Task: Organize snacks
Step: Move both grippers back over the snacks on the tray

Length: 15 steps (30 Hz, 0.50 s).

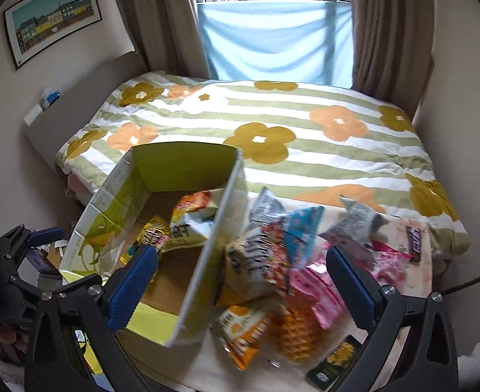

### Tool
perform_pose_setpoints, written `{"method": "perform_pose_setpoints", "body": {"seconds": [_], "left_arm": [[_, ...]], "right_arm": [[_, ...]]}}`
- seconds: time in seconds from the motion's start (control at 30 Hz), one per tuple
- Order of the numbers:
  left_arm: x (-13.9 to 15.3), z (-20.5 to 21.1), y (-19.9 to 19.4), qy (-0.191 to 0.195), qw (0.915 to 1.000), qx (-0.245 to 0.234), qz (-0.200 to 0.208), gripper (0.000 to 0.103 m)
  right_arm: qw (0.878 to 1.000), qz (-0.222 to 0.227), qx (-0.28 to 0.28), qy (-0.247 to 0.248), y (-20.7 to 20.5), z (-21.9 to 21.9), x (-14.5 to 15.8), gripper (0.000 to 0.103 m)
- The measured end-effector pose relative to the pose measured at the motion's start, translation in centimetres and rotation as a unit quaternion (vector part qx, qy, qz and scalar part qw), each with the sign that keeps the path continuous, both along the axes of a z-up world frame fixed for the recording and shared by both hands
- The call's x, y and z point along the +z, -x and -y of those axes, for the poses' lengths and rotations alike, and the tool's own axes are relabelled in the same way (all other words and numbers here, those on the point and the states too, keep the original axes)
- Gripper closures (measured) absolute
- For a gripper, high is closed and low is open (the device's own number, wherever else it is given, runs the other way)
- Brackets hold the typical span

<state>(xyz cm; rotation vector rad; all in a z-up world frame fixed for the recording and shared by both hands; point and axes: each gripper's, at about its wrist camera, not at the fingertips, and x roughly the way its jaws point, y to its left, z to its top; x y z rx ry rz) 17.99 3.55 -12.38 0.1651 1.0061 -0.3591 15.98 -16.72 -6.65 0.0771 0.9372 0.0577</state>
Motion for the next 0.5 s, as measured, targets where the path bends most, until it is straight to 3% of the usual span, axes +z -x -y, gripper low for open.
{"method": "perform_pose_setpoints", "body": {"seconds": [0.5], "left_arm": [[0.1,12.5,7.8,0.007,0.9999,-0.012,0.001,0.000]], "right_arm": [[0.999,-0.018,-0.032,-0.016,8.8,12.1,-0.5,0.000]]}}
